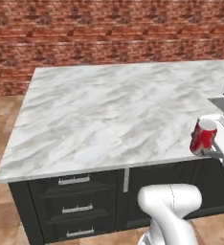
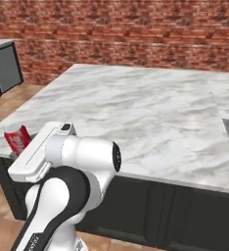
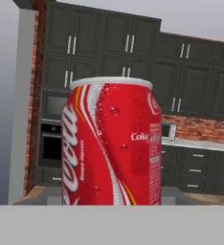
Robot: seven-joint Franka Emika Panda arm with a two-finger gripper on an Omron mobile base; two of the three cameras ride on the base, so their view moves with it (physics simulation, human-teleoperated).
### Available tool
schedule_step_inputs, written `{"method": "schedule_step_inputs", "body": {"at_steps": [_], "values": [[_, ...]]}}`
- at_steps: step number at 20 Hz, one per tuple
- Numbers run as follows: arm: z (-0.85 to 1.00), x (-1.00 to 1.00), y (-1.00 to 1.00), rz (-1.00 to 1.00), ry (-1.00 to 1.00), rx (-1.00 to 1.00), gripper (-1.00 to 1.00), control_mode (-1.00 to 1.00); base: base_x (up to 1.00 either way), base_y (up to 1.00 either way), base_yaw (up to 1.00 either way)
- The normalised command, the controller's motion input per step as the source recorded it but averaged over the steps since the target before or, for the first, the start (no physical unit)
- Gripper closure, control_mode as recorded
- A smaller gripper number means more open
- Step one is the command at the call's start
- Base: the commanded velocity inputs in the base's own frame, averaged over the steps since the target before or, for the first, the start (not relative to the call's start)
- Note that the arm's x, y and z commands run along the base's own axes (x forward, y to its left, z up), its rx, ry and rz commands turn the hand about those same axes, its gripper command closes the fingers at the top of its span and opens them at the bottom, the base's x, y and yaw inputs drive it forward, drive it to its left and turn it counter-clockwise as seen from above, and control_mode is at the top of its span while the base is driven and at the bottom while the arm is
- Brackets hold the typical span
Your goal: Pick the can from the counter and place it in the open cabinet.
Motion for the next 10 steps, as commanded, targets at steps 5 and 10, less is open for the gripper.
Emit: {"method": "schedule_step_inputs", "body": {"at_steps": [5, 10], "values": [[0.00, 0.00, 0.00, 0.00, 0.00, 0.00, 1.00, 1.00, -0.72, 0.00, 0.18], [0.00, 0.00, 0.00, 0.00, 0.00, 0.00, 1.00, 1.00, -0.29, 0.00, 0.38]]}}
